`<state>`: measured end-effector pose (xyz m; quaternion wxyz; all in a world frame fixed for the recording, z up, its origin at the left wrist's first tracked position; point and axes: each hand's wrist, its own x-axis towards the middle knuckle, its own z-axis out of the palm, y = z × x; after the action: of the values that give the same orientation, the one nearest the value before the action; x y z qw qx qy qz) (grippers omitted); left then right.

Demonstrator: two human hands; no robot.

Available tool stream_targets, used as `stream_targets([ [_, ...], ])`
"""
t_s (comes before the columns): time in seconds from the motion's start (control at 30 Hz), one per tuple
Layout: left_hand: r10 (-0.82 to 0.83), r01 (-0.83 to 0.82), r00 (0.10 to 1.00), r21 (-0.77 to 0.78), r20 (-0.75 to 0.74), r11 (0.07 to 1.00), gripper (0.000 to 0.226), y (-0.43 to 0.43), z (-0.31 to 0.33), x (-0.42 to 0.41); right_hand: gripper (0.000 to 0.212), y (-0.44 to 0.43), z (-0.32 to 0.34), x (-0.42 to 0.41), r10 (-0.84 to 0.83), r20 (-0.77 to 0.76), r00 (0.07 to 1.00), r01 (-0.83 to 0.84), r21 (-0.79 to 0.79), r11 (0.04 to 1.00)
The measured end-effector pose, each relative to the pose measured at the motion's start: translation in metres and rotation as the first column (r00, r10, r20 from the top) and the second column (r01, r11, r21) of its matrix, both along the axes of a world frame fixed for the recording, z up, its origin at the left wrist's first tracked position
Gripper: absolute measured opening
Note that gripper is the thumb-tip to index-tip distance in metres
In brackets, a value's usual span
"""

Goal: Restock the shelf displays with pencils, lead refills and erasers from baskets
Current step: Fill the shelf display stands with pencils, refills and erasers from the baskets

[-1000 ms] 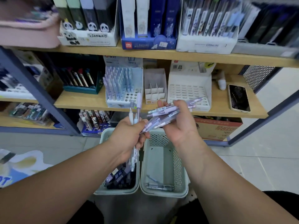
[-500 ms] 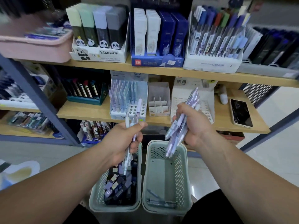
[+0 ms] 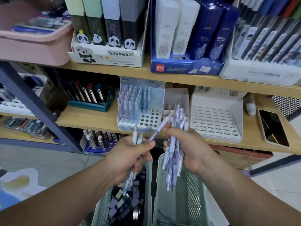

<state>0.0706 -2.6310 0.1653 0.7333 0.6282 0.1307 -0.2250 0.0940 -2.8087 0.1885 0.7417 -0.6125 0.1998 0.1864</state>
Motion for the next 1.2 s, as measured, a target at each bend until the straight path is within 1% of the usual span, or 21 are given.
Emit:
stream_targets([
  [0.1, -0.067, 0.067, 0.997, 0.005, -0.047, 0.998, 0.029, 0.003, -0.001, 0.006, 0.028, 0.001, -0.004, 0.008, -0.064, 0.005, 0.998, 0.064, 0.019, 0.998],
  [0.2, -0.130, 0.133, 0.989, 0.030, -0.076, 0.991, 0.041, 0.006, -0.001, 0.011, 0.021, 0.002, -0.006, 0.012, -0.088, 0.019, 0.996, 0.087, 0.050, 0.995],
  [0.27, -0.107, 0.111, 0.990, 0.035, -0.089, 0.993, 0.036, 0.008, -0.002, 0.014, 0.013, 0.004, -0.006, 0.013, -0.102, 0.012, 0.995, 0.101, 0.081, 0.992],
  [0.33, -0.067, 0.070, 0.993, 0.035, -0.093, 0.997, 0.025, 0.011, -0.006, 0.018, 0.008, 0.004, -0.006, 0.016, -0.149, -0.009, 0.989, 0.149, 0.101, 0.984],
  [0.4, -0.011, 0.011, 0.996, -0.003, -0.083, 1.000, 0.019, 0.014, -0.008, 0.021, 0.009, 0.002, -0.007, 0.019, -0.198, -0.021, 0.980, 0.199, 0.106, 0.974],
  [0.53, 0.188, -0.192, 0.979, -0.046, -0.072, 0.980, 0.015, 0.016, -0.008, 0.025, 0.006, -0.005, -0.010, 0.024, -0.230, -0.017, 0.973, 0.230, 0.099, 0.968],
  [0.63, 0.297, -0.305, 0.951, -0.099, -0.085, 0.947, 0.020, 0.016, -0.005, 0.029, 0.007, -0.008, -0.013, 0.023, -0.222, -0.033, 0.975, 0.224, 0.088, 0.971],
  [0.7, 0.358, -0.370, 0.928, -0.140, -0.101, 0.919, 0.019, 0.014, -0.002, 0.030, 0.008, -0.009, -0.015, 0.023, -0.207, -0.052, 0.977, 0.212, 0.095, 0.973],
  [0.8, 0.411, -0.425, 0.905, -0.180, -0.113, 0.887, 0.019, 0.012, 0.002, 0.031, 0.008, -0.011, -0.016, 0.022, -0.180, -0.073, 0.981, 0.188, 0.117, 0.975],
  [0.87, 0.444, -0.458, 0.889, -0.197, -0.113, 0.867, 0.019, 0.012, 0.005, 0.033, 0.012, -0.012, -0.018, 0.022, -0.156, -0.082, 0.984, 0.165, 0.119, 0.979],
  [0.97, 0.501, -0.503, 0.863, -0.188, -0.061, 0.844, 0.019, 0.015, 0.007, 0.037, 0.014, -0.009, -0.019, 0.024, -0.126, -0.066, 0.990, 0.132, 0.108, 0.985],
  [1.03, 0.552, -0.544, 0.834, -0.150, 0.015, 0.825, 0.019, 0.020, 0.009, 0.041, 0.010, -0.006, -0.020, 0.029, -0.153, -0.020, 0.988, 0.154, 0.063, 0.986],
  [1.07, 0.574, -0.565, 0.817, -0.114, 0.063, 0.817, 0.017, 0.023, 0.011, 0.043, 0.010, -0.004, -0.020, 0.032, -0.165, 0.029, 0.986, 0.165, -0.004, 0.986],
  [1.1, 0.590, -0.585, 0.800, -0.076, 0.114, 0.808, 0.013, 0.025, 0.014, 0.044, 0.010, -0.002, -0.021, 0.036, -0.159, 0.096, 0.983, 0.168, -0.103, 0.980],
  [1.17, 0.612, -0.617, 0.768, -0.036, 0.191, 0.786, 0.004, 0.031, 0.018, 0.047, 0.012, 0.004, -0.024, 0.043, -0.110, 0.225, 0.968, 0.171, -0.270, 0.947],
  [1.2, 0.620, -0.630, 0.756, -0.026, 0.212, 0.776, 0.008, 0.033, 0.019, 0.047, 0.014, 0.007, -0.025, 0.047, -0.096, 0.259, 0.961, 0.177, -0.312, 0.933],
])
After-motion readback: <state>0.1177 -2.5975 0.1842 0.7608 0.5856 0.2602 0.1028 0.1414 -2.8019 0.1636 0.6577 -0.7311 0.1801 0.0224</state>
